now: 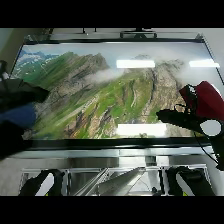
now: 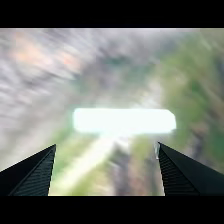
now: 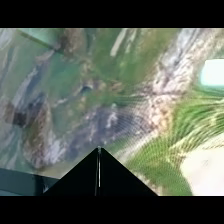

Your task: Fold the shirts.

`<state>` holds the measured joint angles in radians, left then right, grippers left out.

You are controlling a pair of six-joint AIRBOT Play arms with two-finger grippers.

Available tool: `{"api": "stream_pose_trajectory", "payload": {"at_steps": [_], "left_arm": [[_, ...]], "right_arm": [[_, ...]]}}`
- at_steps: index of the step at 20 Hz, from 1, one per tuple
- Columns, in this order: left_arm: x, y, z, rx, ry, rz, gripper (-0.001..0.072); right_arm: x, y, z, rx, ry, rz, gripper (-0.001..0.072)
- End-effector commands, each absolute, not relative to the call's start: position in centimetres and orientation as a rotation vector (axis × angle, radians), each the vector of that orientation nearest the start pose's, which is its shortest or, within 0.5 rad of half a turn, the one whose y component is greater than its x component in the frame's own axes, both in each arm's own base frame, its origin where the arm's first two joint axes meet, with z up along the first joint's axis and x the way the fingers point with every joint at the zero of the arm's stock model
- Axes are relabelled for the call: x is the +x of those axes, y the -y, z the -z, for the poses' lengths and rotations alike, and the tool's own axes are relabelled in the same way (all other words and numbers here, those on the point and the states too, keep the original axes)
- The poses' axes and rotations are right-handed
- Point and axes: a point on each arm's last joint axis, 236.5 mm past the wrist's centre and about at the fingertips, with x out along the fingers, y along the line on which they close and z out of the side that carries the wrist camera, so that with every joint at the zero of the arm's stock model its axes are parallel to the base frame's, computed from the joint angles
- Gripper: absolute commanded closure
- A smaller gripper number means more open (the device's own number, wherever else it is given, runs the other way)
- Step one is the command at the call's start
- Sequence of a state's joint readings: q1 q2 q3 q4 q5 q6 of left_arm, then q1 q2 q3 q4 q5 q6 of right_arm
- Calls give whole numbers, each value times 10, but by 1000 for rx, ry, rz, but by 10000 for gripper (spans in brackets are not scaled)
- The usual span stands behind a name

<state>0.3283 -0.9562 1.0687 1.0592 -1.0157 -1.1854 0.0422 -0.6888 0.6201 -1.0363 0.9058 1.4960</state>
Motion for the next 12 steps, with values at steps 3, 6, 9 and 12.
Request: {"api": "stream_pose_trajectory", "payload": {"at_steps": [3,6,9,12], "left_arm": [[424,-221,-119,-270,-752,-247,-12],[439,-295,-63,-355,-815,-327,-12],[460,-336,-12,-397,-846,-355,-12],[480,-356,36,-419,-878,-354,-11]], "right_arm": [[291,-107,-48,420,-948,-300,695],[291,-108,-48,420,-948,-300,695],[291,-108,-48,420,-948,-300,695],[291,-108,-48,421,-948,-300,695]]}}
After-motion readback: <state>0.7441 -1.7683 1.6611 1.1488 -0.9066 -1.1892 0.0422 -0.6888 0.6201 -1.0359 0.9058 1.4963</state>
